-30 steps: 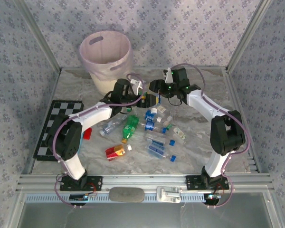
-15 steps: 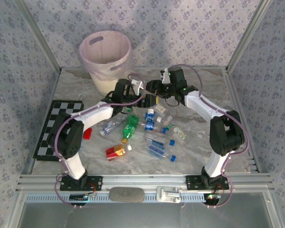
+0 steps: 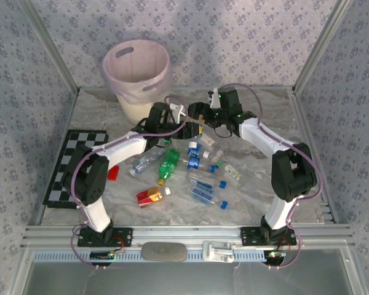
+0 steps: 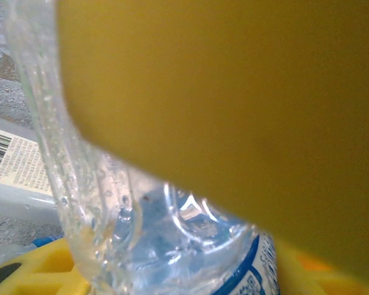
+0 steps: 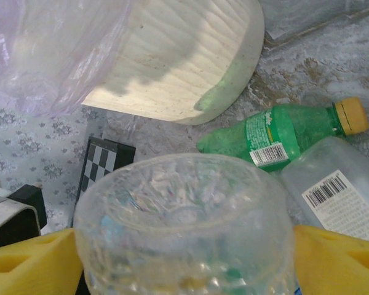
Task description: Put the plastic bottles in the bin
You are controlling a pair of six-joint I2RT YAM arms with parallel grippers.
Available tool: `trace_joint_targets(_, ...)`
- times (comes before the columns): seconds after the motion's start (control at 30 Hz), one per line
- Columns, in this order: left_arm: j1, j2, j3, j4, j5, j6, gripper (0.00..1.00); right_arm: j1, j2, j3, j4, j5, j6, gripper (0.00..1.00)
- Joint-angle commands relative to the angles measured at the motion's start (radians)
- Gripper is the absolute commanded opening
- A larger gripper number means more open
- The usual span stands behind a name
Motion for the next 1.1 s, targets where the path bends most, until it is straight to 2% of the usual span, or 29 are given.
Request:
trace_joint_targets(0.0,0.012,-0.032,0.010,-0.015,-0.028,0.020,0.48,-0.021,-0.062,-0.007,-0.037,0.021,-0.010,0.94)
trace_joint_targets(0.27,0.036,-0.084,-0.022,-0.042,-0.059,0.028,0.47,-0.085,-0.165,-0.043,-0.143,0.109,-0.058,1.00)
trace_joint_targets(0.4,0.037,-0.113,-0.013,-0.094,-0.087,0.076,0.47,-0.100,-0.200,-0.056,-0.249,0.199,-0.171,1.00)
trace_joint_targets(0.67,0.063,-0.153,0.146,-0.265,-0.154,0.199,0.47,-0.134,-0.233,-0.113,-0.401,0.360,-0.302,1.00)
trace_joint_targets(0.9,0.091,-0.209,0.307,-0.419,-0.281,0.325,0.47,-0.156,-0.218,-0.187,-0.384,0.374,-0.319,1.00)
trace_joint_targets(1.07,0.133,-0.220,0.399,-0.465,-0.322,0.369,0.47,-0.149,-0.223,-0.227,-0.361,0.359,-0.316,1.00)
